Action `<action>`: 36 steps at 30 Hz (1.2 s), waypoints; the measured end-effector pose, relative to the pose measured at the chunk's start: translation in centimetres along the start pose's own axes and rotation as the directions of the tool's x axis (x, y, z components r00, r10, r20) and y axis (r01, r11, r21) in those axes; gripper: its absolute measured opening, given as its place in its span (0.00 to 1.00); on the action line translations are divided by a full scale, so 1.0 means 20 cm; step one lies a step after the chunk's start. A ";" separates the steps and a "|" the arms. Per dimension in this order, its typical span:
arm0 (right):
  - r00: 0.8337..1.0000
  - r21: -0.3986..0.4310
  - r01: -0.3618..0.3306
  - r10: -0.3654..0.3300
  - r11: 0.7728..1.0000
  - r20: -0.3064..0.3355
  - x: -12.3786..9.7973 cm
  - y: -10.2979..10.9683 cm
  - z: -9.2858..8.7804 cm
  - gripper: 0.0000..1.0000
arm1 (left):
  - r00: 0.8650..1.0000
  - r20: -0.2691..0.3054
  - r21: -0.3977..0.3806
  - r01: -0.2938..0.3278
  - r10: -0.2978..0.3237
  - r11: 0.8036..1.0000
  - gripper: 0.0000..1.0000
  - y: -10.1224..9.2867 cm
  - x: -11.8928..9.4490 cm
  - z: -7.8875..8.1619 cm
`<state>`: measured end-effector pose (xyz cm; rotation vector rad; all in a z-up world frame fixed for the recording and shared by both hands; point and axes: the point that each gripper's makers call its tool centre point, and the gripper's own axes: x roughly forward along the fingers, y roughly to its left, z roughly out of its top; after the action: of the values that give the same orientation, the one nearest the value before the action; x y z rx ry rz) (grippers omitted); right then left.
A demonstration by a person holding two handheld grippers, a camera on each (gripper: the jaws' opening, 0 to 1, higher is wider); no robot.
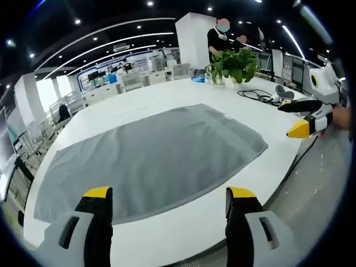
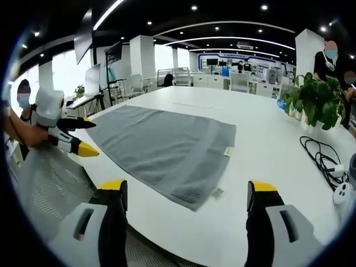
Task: Fold the towel on the table until its edges align and the towel forms a compact rectangular stack.
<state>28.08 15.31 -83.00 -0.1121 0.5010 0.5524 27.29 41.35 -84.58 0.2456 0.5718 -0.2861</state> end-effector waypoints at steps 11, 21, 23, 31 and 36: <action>1.000 0.003 0.010 -0.010 1.000 -0.002 0.00 -0.01 0.00 0.89 | 1.000 0.013 -0.001 0.001 -0.001 1.000 0.86 0.00 0.00 0.01; 1.000 0.001 0.008 -0.008 1.000 -0.012 -0.02 -0.05 0.02 0.86 | 0.999 0.011 0.008 0.032 -0.032 0.999 0.85 -0.01 -0.01 0.02; 1.000 -0.022 0.001 -0.001 1.000 -0.022 -0.02 -0.05 0.02 0.86 | 0.999 0.001 0.019 0.042 -0.042 0.999 0.85 -0.03 0.00 0.01; 1.000 -0.104 -0.020 0.021 0.994 0.007 -0.08 -0.10 0.12 0.84 | 0.999 0.037 -0.002 0.039 -0.039 0.999 0.85 0.01 -0.04 0.09; 0.998 -0.132 -0.030 0.037 0.991 0.054 -0.12 -0.18 0.26 0.84 | 0.994 0.074 -0.010 0.079 -0.078 0.997 0.85 -0.03 -0.06 0.22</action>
<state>30.49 12.32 -77.40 -0.2131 0.4124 0.6195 28.34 39.74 -80.48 0.1996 0.5113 -0.3663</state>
